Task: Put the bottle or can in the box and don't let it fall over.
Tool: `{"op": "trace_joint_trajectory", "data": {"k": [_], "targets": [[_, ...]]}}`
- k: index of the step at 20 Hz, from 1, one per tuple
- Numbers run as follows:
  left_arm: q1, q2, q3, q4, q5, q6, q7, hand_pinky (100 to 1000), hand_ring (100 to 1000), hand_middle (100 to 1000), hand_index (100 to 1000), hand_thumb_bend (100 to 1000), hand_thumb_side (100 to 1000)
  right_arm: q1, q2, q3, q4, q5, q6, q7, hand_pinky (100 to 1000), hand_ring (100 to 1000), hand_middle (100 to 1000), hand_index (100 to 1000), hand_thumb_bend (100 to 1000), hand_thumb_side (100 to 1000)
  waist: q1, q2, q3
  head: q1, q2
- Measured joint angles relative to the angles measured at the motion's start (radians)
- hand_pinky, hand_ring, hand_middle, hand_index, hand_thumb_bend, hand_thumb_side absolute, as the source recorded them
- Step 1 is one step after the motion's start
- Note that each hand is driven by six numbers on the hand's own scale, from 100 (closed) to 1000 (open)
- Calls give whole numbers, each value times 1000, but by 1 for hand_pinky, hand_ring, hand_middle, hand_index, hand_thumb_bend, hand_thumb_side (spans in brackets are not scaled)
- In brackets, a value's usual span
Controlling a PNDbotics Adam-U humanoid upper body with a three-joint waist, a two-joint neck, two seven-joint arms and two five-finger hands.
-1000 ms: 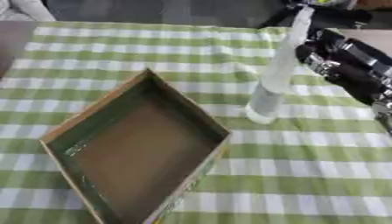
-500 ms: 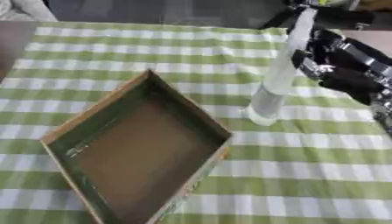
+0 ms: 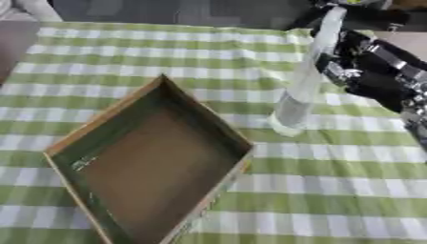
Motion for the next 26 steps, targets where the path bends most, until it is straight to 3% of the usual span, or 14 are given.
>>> {"op": "trace_joint_trajectory", "data": {"k": [8, 26], "targets": [[0, 0, 0, 0, -1, 4, -4, 905, 845, 946, 855, 164, 896, 2, 0, 0, -14, 0, 0, -1, 983, 1000, 1000, 1000, 100, 505, -3, 1, 1, -1, -3], [0, -8, 0, 0, -7, 7, -8, 906, 847, 949, 854, 164, 898, -11, 0, 5, -14, 10, 24, -15, 980, 1000, 1000, 992, 100, 246, -4, 8, 4, -5, -12]]}}
